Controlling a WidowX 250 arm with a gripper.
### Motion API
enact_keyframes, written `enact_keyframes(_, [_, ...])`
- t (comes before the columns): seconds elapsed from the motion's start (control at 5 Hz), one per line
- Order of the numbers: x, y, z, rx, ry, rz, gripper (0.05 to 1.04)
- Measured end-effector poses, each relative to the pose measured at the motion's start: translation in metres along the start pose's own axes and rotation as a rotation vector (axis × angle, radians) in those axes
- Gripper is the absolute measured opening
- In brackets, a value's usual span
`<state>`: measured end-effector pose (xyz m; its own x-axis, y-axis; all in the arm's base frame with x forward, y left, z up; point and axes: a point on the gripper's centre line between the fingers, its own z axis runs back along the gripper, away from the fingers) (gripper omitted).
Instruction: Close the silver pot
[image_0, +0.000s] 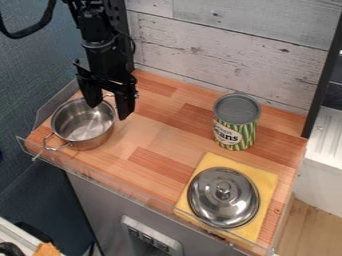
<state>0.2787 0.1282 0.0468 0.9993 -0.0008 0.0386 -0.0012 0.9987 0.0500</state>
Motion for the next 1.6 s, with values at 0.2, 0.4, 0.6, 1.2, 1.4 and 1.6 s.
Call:
enact_keyframes(0.2, [-0.003,-0.003,-0.009,-0.02,0.021,-0.004,1.001])
enact_keyframes(0.4, [-0.027,-0.039,-0.025,-0.175,0.013,-0.053,1.001])
enact_keyframes(0.6, [-0.043,-0.072,-0.017,-0.091,-0.028,-0.118,1.001])
enact_keyframes(1.2, [-0.061,-0.172,0.0,0.004,-0.163,-0.226,1.001])
enact_keyframes(1.4, [-0.046,-0.182,-0.007,0.002,-0.161,-0.222,1.001])
enact_keyframes(1.6, [-0.04,-0.186,-0.017,-0.011,-0.14,-0.227,1.001])
